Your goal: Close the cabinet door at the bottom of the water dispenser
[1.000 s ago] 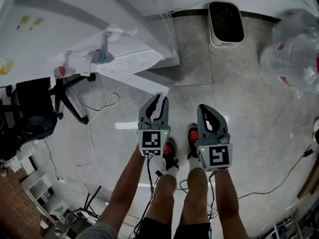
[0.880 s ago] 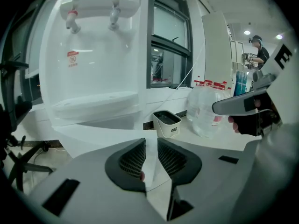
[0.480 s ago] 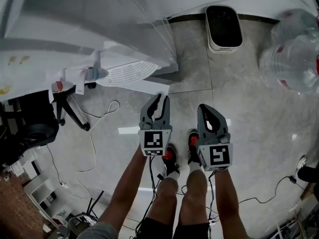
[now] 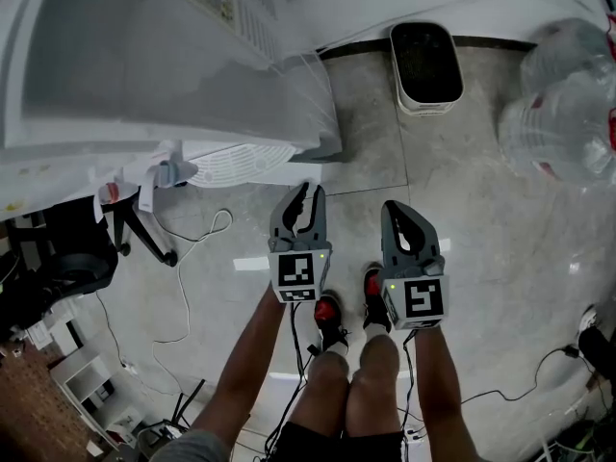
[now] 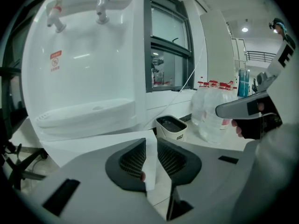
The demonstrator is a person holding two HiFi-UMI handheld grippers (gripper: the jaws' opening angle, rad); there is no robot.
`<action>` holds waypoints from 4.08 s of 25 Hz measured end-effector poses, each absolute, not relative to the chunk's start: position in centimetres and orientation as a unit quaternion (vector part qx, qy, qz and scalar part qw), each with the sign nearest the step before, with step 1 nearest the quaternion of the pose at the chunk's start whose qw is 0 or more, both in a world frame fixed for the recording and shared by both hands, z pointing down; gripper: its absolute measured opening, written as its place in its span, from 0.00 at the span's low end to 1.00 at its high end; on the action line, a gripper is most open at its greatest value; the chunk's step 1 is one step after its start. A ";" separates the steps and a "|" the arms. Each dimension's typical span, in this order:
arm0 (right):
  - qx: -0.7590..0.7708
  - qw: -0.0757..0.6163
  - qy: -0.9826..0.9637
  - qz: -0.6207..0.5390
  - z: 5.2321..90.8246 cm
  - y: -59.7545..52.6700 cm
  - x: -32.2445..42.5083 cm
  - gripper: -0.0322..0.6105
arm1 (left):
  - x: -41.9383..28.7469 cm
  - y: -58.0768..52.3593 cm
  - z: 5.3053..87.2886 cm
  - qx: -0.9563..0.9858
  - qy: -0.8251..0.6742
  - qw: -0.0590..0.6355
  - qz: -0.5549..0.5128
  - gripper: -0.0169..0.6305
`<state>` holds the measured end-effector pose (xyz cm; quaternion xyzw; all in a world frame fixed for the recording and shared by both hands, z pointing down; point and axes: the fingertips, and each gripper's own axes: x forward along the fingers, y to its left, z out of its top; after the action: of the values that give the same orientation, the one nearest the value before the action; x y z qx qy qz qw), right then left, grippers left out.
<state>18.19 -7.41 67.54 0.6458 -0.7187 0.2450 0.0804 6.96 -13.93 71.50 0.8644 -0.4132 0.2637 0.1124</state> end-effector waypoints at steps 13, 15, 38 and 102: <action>0.648 0.077 -0.719 0.240 68.5 -9.5 19.8 0.07 | 8.5 -16.6 71.4 0.863 -0.422 0.102 0.257 0.17; 0.647 0.075 -0.721 0.235 68.4 -9.9 19.8 0.07 | 8.6 -16.9 71.4 0.863 -0.424 0.101 0.256 0.17; 0.658 0.066 -0.718 0.217 67.4 -11.3 20.6 0.07 | 9.6 -18.8 71.4 0.864 -0.424 0.094 0.257 0.17; 0.587 0.040 -0.807 0.056 10.3 -5.5 14.5 0.07 | -2.8 -8.0 11.2 0.832 -0.541 0.026 0.121 0.10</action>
<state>14.45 -5.46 10.35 0.5867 -0.8069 0.0561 0.0400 -2.80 -7.96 11.20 0.8321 -0.5407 0.1211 0.0260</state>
